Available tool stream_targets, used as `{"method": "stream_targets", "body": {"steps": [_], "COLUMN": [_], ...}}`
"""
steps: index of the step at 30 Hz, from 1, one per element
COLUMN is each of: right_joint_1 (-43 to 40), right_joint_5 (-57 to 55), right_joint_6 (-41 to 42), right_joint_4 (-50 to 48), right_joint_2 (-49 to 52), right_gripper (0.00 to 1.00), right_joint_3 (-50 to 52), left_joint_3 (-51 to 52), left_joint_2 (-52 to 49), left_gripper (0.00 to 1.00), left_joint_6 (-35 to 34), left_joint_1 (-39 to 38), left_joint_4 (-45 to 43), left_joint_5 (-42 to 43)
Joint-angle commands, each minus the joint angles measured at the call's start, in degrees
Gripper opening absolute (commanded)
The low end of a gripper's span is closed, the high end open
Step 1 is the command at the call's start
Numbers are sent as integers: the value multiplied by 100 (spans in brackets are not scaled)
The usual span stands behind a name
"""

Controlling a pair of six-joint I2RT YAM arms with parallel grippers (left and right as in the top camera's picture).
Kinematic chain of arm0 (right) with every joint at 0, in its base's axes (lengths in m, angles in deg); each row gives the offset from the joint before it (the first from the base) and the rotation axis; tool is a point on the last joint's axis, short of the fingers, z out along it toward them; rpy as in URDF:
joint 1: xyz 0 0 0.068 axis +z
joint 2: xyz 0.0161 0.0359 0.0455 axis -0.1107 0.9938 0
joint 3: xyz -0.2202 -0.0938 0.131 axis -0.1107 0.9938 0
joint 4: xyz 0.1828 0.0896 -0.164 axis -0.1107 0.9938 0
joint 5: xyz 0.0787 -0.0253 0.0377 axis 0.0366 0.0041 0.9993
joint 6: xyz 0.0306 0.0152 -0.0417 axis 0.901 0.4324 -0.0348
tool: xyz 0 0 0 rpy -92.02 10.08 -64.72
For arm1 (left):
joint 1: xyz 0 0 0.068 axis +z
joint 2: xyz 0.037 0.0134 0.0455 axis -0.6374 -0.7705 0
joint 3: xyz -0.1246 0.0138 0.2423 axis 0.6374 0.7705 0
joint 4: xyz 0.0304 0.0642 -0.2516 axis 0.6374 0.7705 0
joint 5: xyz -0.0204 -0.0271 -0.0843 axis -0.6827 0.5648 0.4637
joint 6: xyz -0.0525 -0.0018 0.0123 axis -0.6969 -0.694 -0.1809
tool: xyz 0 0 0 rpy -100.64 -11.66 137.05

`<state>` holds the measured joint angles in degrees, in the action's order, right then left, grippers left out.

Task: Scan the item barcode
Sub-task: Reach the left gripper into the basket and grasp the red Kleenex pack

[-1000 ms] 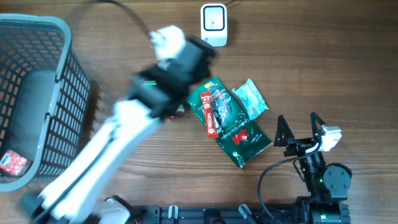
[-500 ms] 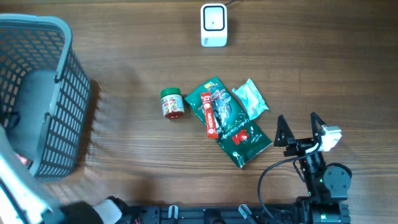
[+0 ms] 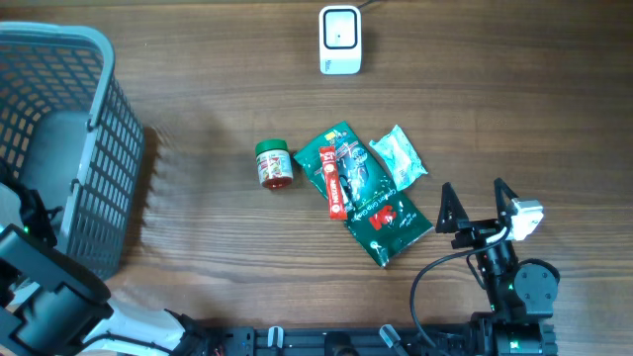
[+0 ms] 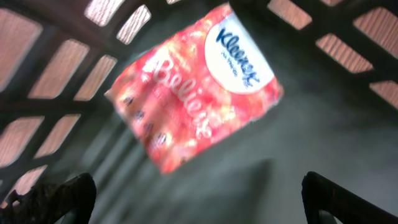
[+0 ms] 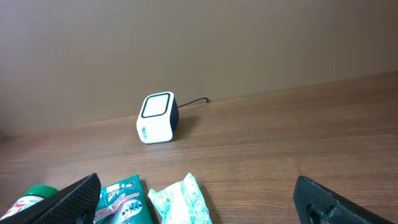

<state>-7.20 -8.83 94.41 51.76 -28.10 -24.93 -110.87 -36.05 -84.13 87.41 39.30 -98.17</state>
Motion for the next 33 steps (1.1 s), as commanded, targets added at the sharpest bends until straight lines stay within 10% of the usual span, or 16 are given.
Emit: {"method": "stream_targets", "body": {"steps": [1,7,9,15,19,23,26,31,33], "right_joint_1": [9,7,9,9,9,9,9,9,9], "right_joint_5": [4,4,4,4,4,4,4,4,4], "right_joint_6": [28,26,26,26,28,28,28,31,28], "right_joint_4": [-33,-33,-33,-33,-33,-33,-33,-33,-33], "right_joint_2": [-35,-35,-33,-31,-31,-31,-31,-31,-31], "right_gripper": [100,100,100,100,100,100,100,100,99], "right_joint_3": [7,7,7,7,7,7,7,7,7], "left_joint_3": [402,525,525,525,511,90,-962,-1388,-1386], "left_joint_2": [20,20,20,-411,-627,-262,647,2205,2682], "left_gripper": [100,84,52,59,4,4,4,4,4], "left_joint_6": [-96,-61,-48,9,9,109,1285,1377,2133], "left_joint_1": [70,74,74,74,74,72,68,-179,-791], "left_joint_4": [-363,-485,-490,-678,-680,-389,-374,-769,-752], "left_joint_5": [-424,-1095,-1296,-1252,-1008,-501,2312,6273,6736]}}
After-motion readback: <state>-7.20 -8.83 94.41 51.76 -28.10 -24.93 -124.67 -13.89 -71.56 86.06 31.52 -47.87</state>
